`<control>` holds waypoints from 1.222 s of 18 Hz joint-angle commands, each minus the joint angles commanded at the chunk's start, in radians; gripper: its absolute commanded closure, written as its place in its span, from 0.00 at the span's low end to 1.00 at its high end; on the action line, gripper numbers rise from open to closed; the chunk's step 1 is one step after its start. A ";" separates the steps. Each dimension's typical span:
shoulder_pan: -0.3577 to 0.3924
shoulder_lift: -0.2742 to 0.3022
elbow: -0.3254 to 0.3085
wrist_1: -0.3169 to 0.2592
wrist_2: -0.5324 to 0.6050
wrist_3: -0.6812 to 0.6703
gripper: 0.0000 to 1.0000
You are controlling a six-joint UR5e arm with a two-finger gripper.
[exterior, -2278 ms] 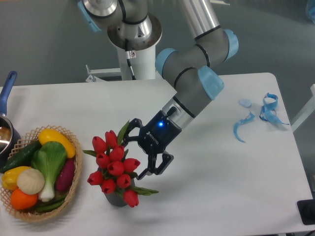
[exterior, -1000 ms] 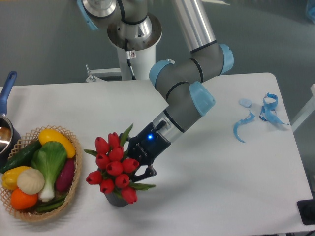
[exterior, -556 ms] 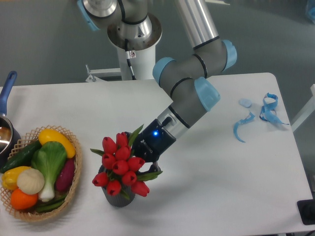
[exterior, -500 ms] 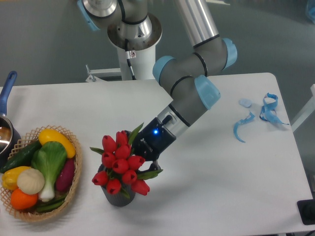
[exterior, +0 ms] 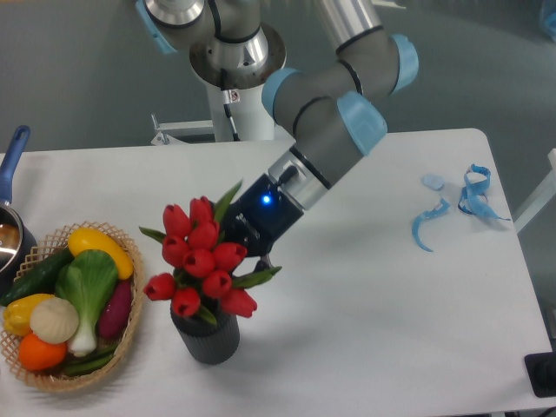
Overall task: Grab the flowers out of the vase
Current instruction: 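Lift the gripped tulips up out of the grey vase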
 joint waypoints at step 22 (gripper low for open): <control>0.204 -0.037 0.222 0.000 0.017 -0.189 0.63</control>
